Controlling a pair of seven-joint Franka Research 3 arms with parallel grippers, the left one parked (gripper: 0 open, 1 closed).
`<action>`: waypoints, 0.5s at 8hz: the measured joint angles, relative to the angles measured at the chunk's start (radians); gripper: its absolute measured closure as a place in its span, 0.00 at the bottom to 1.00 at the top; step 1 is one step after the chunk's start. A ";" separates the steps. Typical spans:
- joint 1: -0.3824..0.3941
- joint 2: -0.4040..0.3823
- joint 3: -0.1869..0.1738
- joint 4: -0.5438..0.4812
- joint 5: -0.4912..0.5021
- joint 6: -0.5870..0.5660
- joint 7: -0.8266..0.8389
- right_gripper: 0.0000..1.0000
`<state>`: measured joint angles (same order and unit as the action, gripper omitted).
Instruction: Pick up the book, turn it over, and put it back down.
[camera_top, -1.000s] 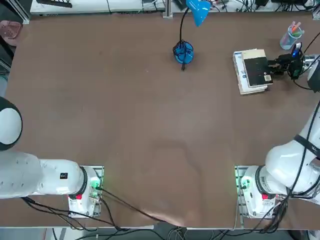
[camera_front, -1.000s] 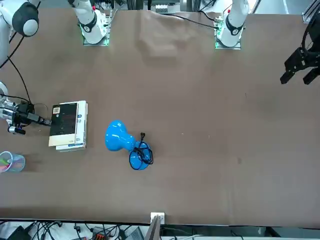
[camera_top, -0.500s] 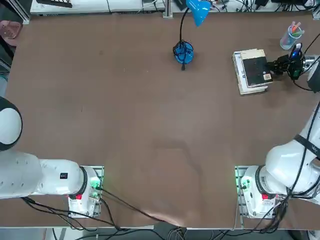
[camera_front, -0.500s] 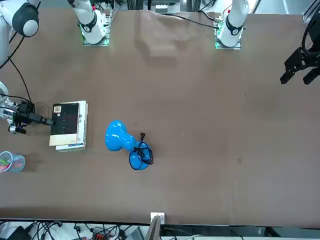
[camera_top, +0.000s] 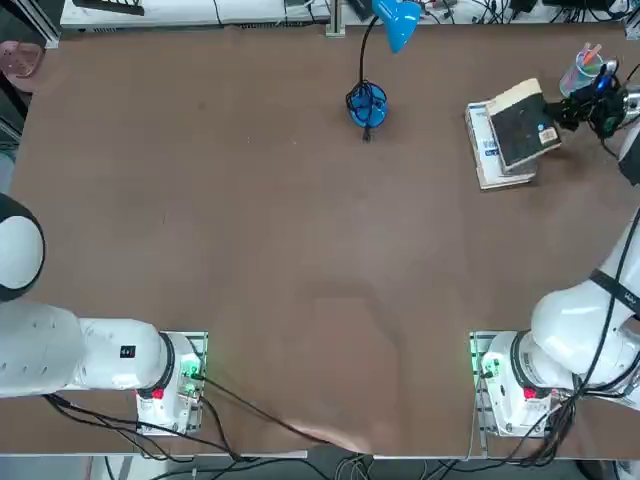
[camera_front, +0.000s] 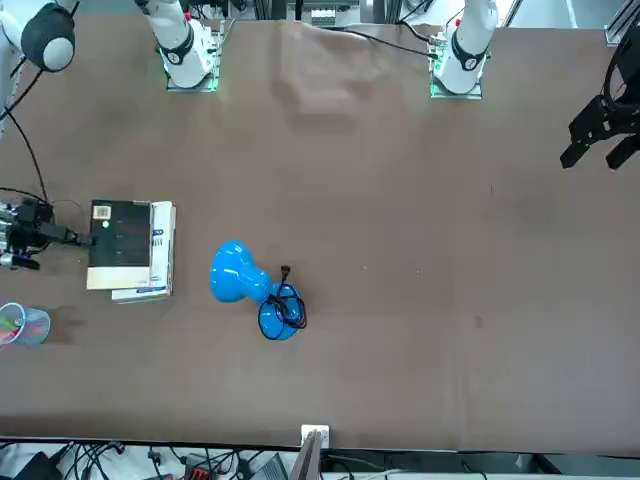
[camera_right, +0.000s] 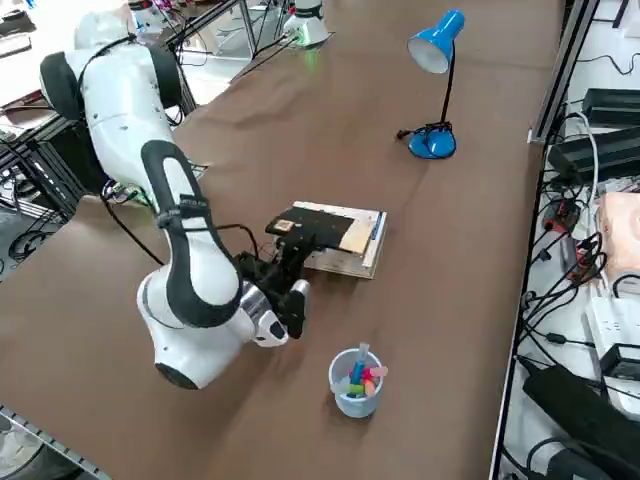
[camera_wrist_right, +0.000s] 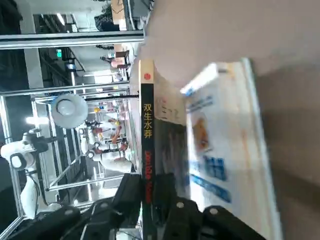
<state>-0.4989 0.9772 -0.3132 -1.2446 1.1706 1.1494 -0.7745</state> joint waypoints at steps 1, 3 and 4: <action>0.001 -0.029 -0.001 0.040 -0.025 -0.006 0.040 0.90; 0.030 -0.111 0.001 0.127 -0.166 -0.011 0.093 0.90; 0.069 -0.157 0.002 0.171 -0.266 -0.008 0.109 0.90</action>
<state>-0.4298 0.8206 -0.3112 -1.0734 0.9042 1.1418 -0.6655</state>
